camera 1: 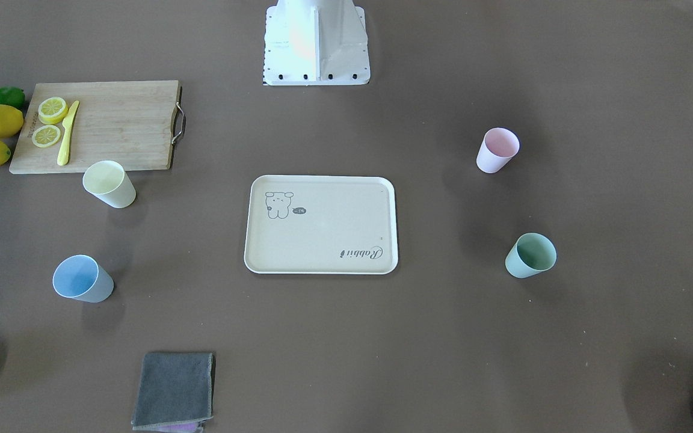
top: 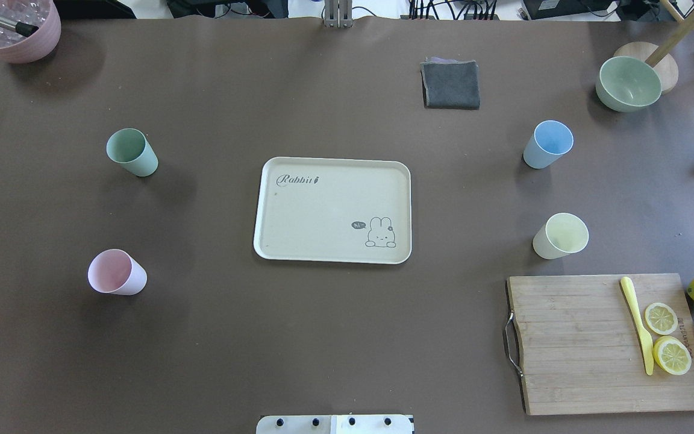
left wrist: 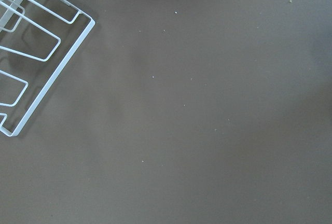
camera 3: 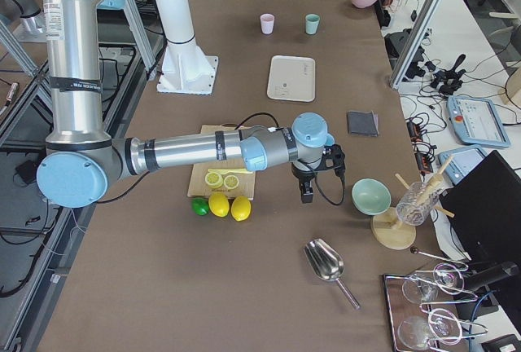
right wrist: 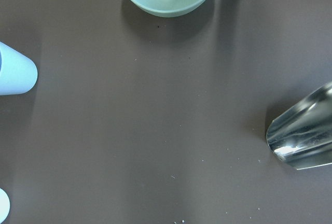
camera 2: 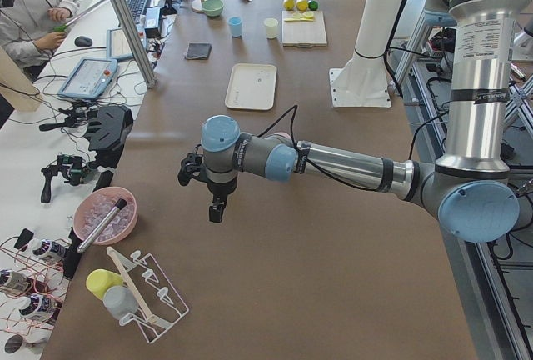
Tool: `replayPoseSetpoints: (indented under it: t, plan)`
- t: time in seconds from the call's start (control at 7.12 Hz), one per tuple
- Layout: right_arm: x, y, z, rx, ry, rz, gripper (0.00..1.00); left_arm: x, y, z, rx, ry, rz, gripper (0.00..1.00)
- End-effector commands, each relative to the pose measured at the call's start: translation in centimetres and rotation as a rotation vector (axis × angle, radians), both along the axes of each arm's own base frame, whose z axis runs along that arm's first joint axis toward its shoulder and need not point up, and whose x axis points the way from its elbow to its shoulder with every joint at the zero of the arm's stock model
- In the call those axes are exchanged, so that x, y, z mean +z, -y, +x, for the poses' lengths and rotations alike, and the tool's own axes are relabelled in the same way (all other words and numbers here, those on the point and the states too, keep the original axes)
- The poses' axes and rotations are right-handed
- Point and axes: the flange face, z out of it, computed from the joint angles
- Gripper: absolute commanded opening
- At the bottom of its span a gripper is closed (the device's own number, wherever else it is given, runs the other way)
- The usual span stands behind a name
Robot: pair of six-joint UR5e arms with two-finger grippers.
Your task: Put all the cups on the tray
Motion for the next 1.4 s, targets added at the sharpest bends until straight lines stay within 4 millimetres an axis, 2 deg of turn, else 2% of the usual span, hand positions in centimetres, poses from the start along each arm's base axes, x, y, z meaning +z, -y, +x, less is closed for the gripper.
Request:
replayPoseSetpoints:
  t: [0.0, 0.14, 0.28, 0.42, 0.7, 1.26]
  plan:
    - [0.5, -0.6, 1.2, 0.018, 0.003, -0.004, 1.0, -0.5, -0.6, -1.0, -0.025, 0.007, 0.005, 0.98]
    - [0.4, -0.5, 1.2, 0.018, 0.003, -0.002, 1.0, -0.2, -0.8, -1.0, -0.024, 0.007, 0.001, 0.98]
    - [0.4, -0.5, 1.2, 0.019, 0.003, -0.003, 1.0, 0.6, -2.0, -1.1, -0.024, 0.009, -0.009, 0.98]
    - [0.4, -0.4, 1.1, 0.017, 0.003, -0.003, 1.0, 0.4, -3.2, -1.3, -0.025, 0.008, 0.006, 0.98]
    - [0.5, -0.4, 1.1, 0.019, 0.002, -0.004, 1.0, 0.9, -3.5, -1.2, -0.026, 0.008, -0.007, 0.98]
    - [-0.2, -0.2, 0.8, 0.023, 0.006, -0.001, 1.0, 0.3, -3.6, -1.2, -0.026, 0.003, 0.004, 0.98]
